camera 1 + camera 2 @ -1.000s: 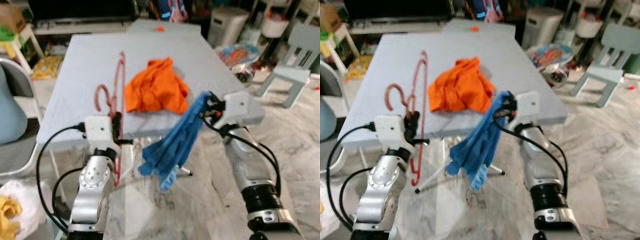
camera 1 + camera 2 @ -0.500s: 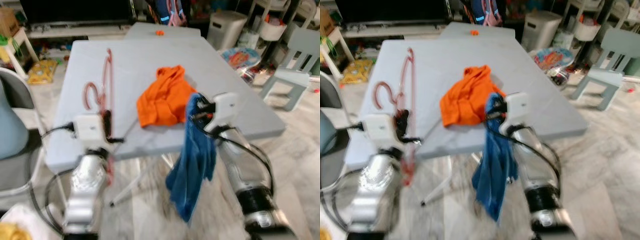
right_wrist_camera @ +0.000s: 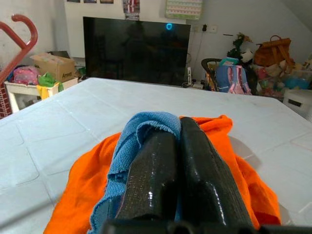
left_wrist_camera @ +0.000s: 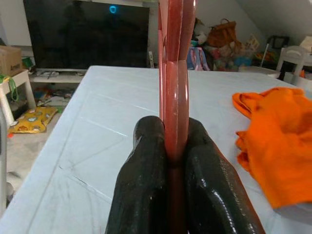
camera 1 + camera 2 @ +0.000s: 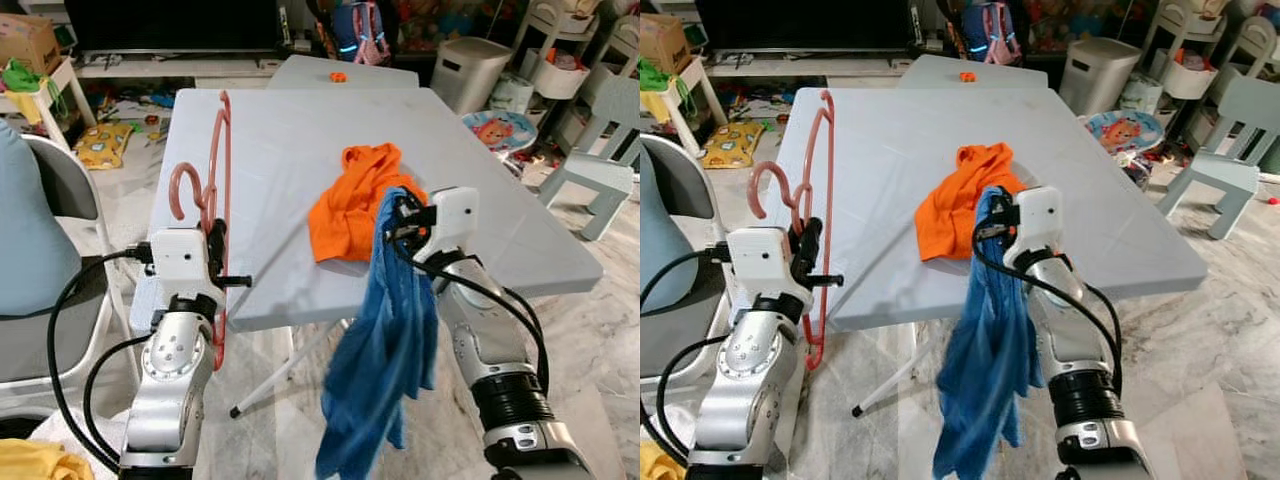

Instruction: Hang hanger

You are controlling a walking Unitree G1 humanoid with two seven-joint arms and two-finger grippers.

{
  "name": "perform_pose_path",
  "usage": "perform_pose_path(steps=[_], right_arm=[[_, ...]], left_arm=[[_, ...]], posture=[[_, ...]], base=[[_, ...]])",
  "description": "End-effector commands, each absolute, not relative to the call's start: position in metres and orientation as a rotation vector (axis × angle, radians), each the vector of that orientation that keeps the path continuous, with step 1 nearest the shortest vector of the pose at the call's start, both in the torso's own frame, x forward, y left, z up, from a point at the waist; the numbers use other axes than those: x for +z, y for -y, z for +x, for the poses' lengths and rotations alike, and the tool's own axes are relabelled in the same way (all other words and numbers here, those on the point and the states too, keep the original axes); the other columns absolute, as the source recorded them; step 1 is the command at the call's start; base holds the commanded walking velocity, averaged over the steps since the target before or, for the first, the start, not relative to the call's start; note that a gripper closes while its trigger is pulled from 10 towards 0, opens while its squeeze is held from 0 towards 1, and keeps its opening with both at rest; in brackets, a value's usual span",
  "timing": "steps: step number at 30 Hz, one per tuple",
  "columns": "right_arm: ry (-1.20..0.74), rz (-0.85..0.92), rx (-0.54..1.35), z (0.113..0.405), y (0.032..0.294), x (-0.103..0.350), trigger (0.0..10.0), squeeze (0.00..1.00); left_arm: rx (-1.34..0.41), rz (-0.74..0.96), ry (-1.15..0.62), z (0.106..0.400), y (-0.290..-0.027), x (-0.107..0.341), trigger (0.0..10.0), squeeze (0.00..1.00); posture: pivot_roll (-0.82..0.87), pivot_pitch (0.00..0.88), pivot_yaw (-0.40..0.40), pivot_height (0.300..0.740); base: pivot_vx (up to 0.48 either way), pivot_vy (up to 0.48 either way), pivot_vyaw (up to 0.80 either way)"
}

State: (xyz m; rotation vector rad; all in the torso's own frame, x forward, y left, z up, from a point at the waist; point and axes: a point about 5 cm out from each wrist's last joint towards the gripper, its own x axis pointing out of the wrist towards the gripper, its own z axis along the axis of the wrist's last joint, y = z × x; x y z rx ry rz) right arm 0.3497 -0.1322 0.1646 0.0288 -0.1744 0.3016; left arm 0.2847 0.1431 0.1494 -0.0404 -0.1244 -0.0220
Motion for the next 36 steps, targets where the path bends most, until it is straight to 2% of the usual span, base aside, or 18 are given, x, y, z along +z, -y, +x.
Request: perform_pose_path(steps=[1, 7, 13, 17, 21, 22, 24, 25, 29, 32, 36], right_arm=[[0.201, 0.032, 0.295, 0.351, 0.134, 0.173, 0.0, 0.0], [0.195, 0.067, 0.315, 0.354, 0.129, 0.175, 0.0, 0.0], [0.229, 0.105, 0.346, 0.374, 0.118, 0.201, 0.0, 0.0], [0.301, 0.171, 0.396, 0.402, 0.094, 0.26, 0.0, 0.0], [0.348, 0.168, 0.407, 0.411, 0.082, 0.297, 0.0, 0.0], [0.381, 0.176, 0.396, 0.413, 0.078, 0.318, 0.0, 0.0], [0.409, 0.184, 0.368, 0.414, 0.079, 0.334, 0.0, 0.0], [0.469, 0.215, 0.32, 0.414, 0.082, 0.361, 0.0, 0.0], [0.681, 0.229, 0.155, 0.403, 0.101, 0.419, 0.0, 0.0], [0.747, 0.187, 0.1, 0.398, 0.106, 0.432, 0.0, 0.0], [0.694, 0.153, 0.129, 0.404, 0.096, 0.411, 0.0, 0.0]], left_arm=[[-0.02, -0.038, 0.115, 0.285, -0.143, 0.149, 10.0, 0.0], [-0.014, -0.033, 0.098, 0.285, -0.144, 0.145, 10.0, 0.0], [-0.023, -0.038, 0.091, 0.285, -0.141, 0.144, 10.0, 0.0], [-0.017, -0.042, 0.088, 0.285, -0.139, 0.143, 10.0, 0.0], [-0.002, -0.051, 0.088, 0.283, -0.138, 0.141, 10.0, 0.0], [0.001, -0.054, 0.089, 0.282, -0.137, 0.141, 10.0, 0.0], [0.005, -0.056, 0.089, 0.281, -0.136, 0.141, 10.0, 0.0], [0.014, -0.057, 0.089, 0.279, -0.136, 0.14, 10.0, 0.0], [0.05, -0.051, 0.106, 0.278, -0.14, 0.142, 10.0, 0.0], [0.071, -0.043, 0.119, 0.277, -0.142, 0.144, 10.0, 0.0], [0.092, -0.035, 0.121, 0.275, -0.144, 0.144, 10.0, 0.0]], posture=[[0.12, 0.069, -0.047, 0.74], [0.12, 0.067, -0.041, 0.74], [0.12, 0.069, -0.042, 0.74], [0.13, 0.069, -0.067, 0.74], [0.14, 0.067, -0.087, 0.74], [0.15, 0.069, -0.092, 0.74], [0.16, 0.068, -0.104, 0.74], [0.17, 0.069, -0.11, 0.74], [0.18, 0.074, -0.128, 0.74], [0.19, 0.079, -0.135, 0.74], [0.19, 0.087, -0.142, 0.74]], base=[[0.0, 0.0, 0.0], [0.0, 0.0, 0.0], [0.0, 0.0, 0.0], [0.0, 0.0, 0.0], [0.0, 0.0, 0.0], [0.0, 0.0, 0.0], [0.0, 0.0, 0.0], [0.0, 0.0, 0.0], [0.0, 0.0, 0.0], [0.0, 0.0, 0.0], [0.0, 0.0, 0.0]])
